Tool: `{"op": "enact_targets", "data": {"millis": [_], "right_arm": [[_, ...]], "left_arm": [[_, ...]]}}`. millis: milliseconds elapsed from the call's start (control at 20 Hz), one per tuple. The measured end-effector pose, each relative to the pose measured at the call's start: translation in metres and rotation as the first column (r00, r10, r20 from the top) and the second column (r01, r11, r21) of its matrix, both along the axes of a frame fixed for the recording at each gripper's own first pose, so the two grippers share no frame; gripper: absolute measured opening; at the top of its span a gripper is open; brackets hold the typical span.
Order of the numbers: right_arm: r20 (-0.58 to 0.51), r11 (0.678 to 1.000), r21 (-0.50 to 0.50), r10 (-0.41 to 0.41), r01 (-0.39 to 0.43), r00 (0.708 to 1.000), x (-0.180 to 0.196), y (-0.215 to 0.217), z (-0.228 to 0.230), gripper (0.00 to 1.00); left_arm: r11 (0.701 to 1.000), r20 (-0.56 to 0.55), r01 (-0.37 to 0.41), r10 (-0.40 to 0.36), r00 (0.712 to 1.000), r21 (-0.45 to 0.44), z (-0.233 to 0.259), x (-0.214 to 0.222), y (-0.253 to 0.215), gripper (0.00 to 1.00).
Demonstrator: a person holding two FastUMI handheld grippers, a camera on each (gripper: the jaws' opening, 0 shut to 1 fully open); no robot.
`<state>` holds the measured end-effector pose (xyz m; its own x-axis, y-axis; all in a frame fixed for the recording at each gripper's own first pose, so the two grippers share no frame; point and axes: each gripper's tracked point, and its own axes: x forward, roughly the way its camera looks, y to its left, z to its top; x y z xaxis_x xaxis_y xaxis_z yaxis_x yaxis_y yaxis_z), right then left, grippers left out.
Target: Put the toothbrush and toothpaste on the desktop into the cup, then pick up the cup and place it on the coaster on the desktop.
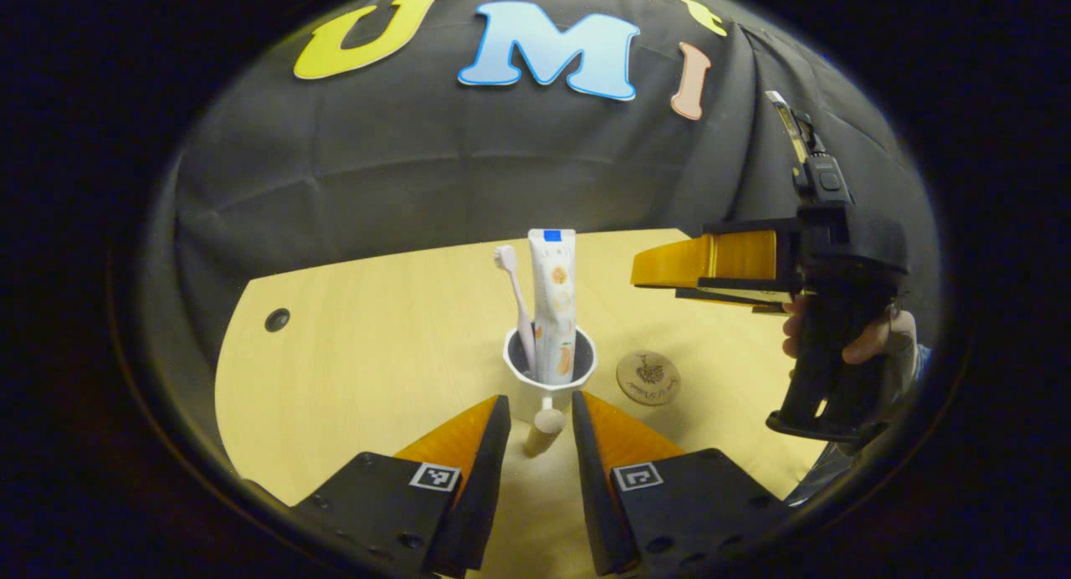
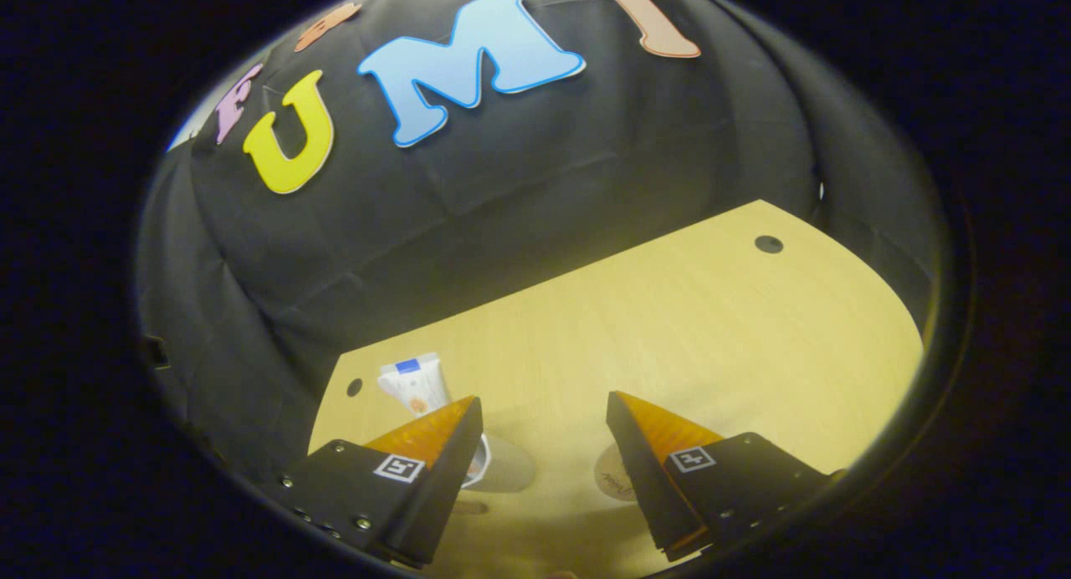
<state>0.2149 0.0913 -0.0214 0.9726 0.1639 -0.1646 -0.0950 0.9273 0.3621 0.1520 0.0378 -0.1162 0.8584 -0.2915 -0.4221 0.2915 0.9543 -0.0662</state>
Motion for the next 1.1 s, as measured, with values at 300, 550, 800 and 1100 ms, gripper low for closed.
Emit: {"op": "enact_targets", "data": {"millis": [300,550,800,1100], "right_arm": [[-0.031,0.997,0.048,-0.053,0.054,0.998,-0.011,-0.027,-0.016,0.90],[-0.041,0.991,0.093,-0.094,0.098,0.995,-0.018,-0.050,-0.019,0.91],[-0.056,0.978,0.148,-0.139,0.145,0.989,-0.021,-0.075,-0.023,0.90],[-0.069,0.962,0.195,-0.180,0.190,0.981,-0.025,-0.104,-0.026,0.91]], "left_arm": [[0.996,-0.114,0.041,-0.033,0.993,0.073,-0.022,0.000,0.000,0.57],[0.985,-0.207,0.077,-0.043,0.977,0.157,-0.038,0.011,0.002,0.58],[0.970,-0.287,0.124,-0.060,0.956,0.209,-0.051,0.013,-0.008,0.58],[0.954,-0.353,0.135,-0.032,0.935,0.269,-0.067,0.025,-0.014,0.58]]}}
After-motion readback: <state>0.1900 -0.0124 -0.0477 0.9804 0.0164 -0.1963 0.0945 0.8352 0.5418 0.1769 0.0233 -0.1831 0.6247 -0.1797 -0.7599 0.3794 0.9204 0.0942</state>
